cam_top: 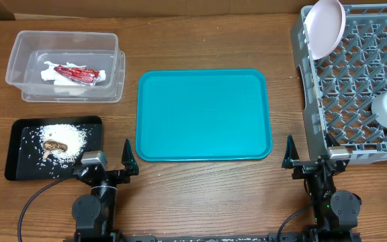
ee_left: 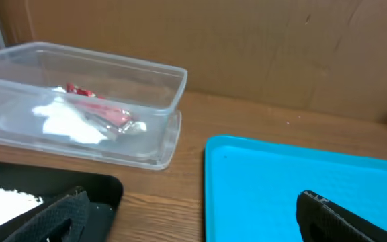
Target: Sort waste into correct bins and load items into the dishwasher
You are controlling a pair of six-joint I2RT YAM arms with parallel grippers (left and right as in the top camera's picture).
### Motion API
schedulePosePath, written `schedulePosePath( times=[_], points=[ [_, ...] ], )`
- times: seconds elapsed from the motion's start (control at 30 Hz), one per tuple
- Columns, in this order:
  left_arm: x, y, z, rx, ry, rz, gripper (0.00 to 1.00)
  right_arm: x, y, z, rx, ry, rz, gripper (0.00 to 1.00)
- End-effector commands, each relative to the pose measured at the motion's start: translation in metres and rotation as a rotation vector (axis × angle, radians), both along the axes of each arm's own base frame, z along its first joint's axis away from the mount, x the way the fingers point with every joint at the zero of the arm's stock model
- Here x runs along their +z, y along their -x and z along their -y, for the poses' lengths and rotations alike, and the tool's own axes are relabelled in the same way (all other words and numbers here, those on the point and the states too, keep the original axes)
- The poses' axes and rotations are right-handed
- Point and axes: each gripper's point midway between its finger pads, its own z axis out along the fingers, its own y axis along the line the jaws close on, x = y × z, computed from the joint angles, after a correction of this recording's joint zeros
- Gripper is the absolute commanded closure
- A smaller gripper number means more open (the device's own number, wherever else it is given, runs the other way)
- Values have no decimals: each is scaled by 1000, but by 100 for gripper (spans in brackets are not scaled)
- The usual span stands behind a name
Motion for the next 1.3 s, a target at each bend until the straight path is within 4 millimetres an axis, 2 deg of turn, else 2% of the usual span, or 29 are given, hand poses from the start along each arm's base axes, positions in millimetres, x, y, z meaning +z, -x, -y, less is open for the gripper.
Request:
schedulePosePath(
  times=[0.0, 0.23, 1.27],
  points=[
    [0, 0, -4, 18, -72, 5, 0, -1, 0, 2, -9, 4, 6, 0],
    [0, 0, -4, 6, -222, -2, 0, -1, 0, 2, -9, 4, 6, 0],
    [0, 0, -2, -9, -219, 1, 0, -1, 0, 2, -9, 4, 6, 0]
  ],
)
